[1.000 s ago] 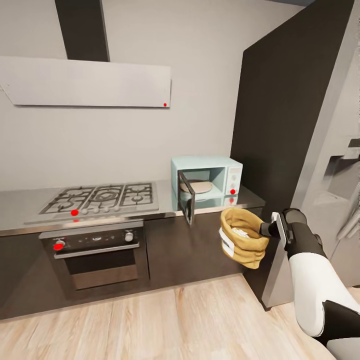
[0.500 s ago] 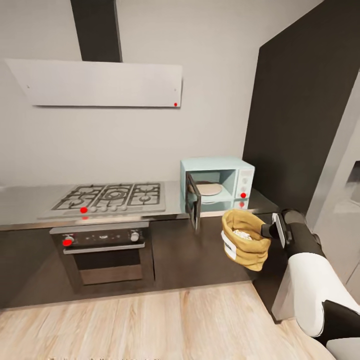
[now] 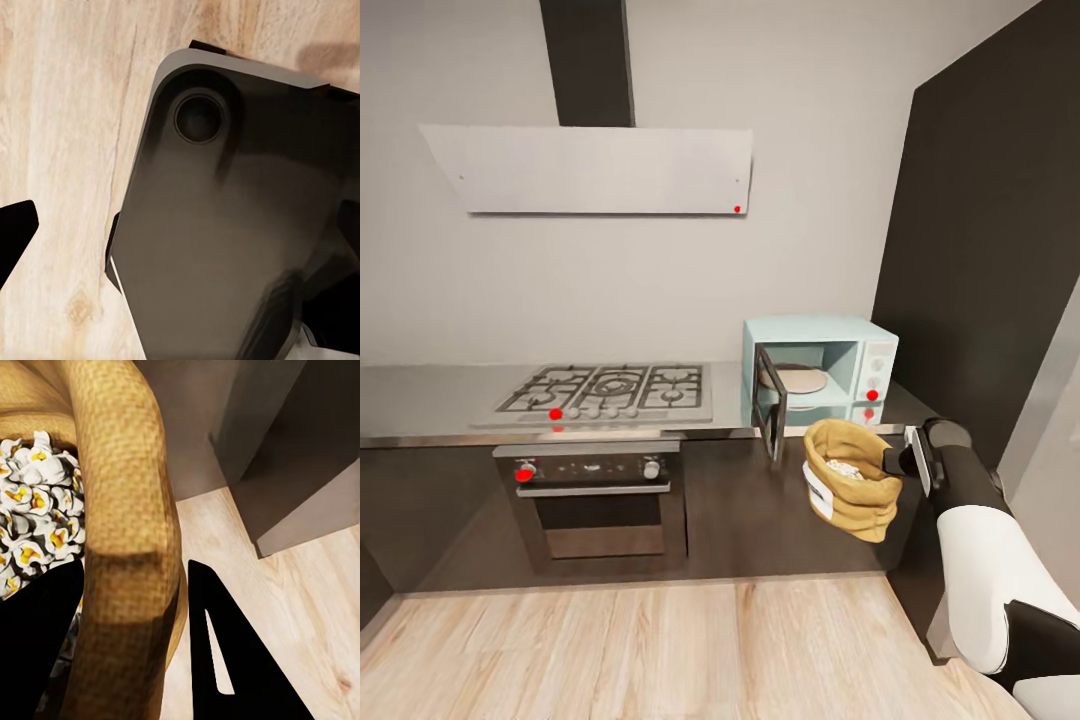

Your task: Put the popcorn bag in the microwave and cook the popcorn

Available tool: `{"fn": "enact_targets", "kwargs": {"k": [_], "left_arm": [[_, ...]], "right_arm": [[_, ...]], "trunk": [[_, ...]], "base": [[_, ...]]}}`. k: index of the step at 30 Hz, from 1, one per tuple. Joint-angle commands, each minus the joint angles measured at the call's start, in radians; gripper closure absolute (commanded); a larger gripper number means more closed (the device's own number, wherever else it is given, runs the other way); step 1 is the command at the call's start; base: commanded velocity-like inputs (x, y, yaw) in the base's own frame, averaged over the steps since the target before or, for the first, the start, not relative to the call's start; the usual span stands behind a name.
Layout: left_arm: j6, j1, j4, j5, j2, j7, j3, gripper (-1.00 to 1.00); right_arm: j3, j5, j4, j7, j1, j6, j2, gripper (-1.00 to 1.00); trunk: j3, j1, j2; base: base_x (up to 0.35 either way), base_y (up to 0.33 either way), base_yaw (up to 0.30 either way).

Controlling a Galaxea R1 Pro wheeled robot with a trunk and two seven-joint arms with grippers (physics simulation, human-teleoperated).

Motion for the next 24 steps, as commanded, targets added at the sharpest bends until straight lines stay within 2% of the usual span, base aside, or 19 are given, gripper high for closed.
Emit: {"fn": "enact_targets", "kwargs": {"k": [1, 12, 22, 24], "left_arm": [[-0.003, 0.000, 0.000, 0.005, 0.000, 0.003, -0.001, -1.00], [-0.003, 0.000, 0.000, 0.003, 0.000, 0.003, -0.001, -1.00], [-0.004, 0.000, -0.001, 0.001, 0.000, 0.004, 0.000, -1.00], [-0.004, 0.000, -0.001, 0.001, 0.000, 0.004, 0.000, -1.00]], "right_arm": [[-0.002, 0.009, -0.001, 0.012, -0.001, 0.003, 0.000, 1.00], [-0.001, 0.005, -0.009, 0.015, -0.001, 0.003, 0.006, 1.00], [-0.001, 0.011, -0.009, 0.004, -0.001, 0.003, -0.008, 1.00], [0.031, 0.010, -0.006, 0.004, 0.000, 0.003, -0.019, 1.00]], "trunk": [[-0.001, 0.000, -0.001], [-0.001, 0.000, -0.001], [-0.001, 0.000, -0.001], [-0.001, 0.000, -0.001]], "base": [[0.000, 0.000, 0.000], [0.000, 0.000, 0.000], [0.000, 0.000, 0.000], [0.000, 0.000, 0.000]]}}
